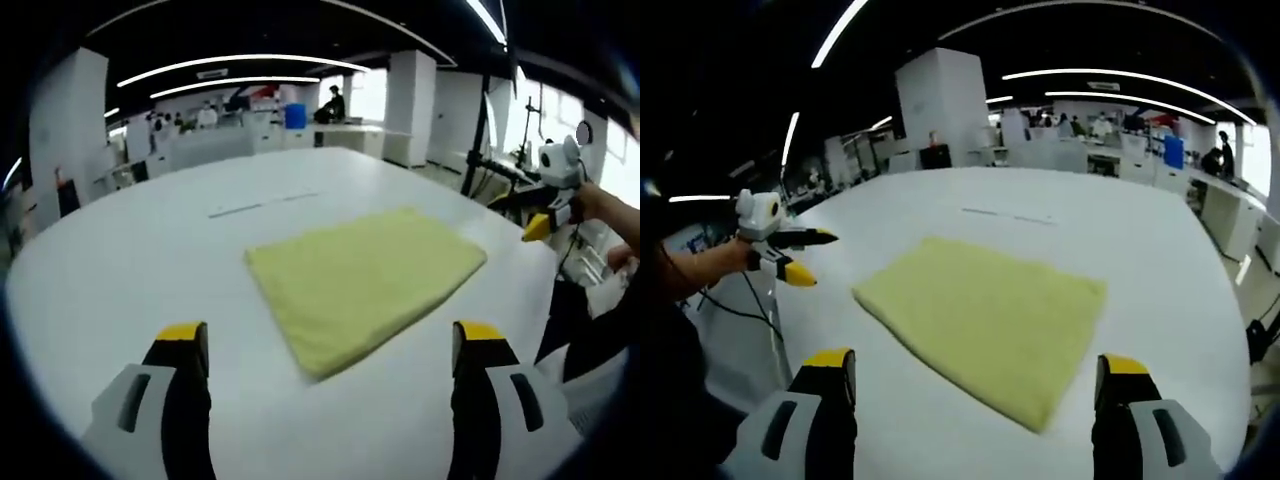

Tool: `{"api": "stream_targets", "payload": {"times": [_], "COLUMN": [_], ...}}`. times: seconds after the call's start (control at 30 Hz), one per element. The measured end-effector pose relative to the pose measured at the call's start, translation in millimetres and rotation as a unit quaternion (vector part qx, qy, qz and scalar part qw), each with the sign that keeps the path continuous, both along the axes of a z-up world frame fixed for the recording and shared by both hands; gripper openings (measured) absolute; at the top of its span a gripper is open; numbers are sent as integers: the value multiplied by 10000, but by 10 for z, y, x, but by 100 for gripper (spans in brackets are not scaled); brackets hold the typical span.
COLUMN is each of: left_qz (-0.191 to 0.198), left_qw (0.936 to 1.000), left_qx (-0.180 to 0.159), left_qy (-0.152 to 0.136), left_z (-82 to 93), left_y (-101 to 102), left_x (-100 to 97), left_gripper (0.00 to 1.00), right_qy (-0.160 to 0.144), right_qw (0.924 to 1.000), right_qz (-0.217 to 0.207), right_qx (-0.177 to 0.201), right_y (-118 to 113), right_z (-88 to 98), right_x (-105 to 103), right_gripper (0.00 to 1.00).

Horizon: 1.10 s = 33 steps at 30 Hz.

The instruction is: Fold the garment on the visible template until the final outline fits inside the template.

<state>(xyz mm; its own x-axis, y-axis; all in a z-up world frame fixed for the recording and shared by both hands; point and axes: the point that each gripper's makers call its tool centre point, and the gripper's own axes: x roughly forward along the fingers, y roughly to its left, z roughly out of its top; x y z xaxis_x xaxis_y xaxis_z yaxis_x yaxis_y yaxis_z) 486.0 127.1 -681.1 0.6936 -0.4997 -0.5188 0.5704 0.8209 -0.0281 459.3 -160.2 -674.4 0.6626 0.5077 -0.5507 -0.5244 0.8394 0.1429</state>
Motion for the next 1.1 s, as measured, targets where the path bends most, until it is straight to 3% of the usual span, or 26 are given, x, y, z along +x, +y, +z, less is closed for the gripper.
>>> {"api": "stream_targets", "payload": {"times": [0.27,0.43,1.1], "left_qz": [93,121,118], "left_qw": [10000,9997,9996], "left_qx": [2,181,189], "left_qy": [-35,-57,153], "left_z": [7,-34,-135], "left_y": [62,123,115], "left_x": [-25,-32,-117], "left_gripper": [99,99,98], "right_qy": [-59,-46,5], "right_qw": [10000,9998,9991], "right_qz": [-21,46,47], "right_qx": [-56,-176,-427], "right_y": [5,44,1], "right_z": [38,21,-44], "right_x": [15,7,-24], "right_gripper": [99,99,97]}}
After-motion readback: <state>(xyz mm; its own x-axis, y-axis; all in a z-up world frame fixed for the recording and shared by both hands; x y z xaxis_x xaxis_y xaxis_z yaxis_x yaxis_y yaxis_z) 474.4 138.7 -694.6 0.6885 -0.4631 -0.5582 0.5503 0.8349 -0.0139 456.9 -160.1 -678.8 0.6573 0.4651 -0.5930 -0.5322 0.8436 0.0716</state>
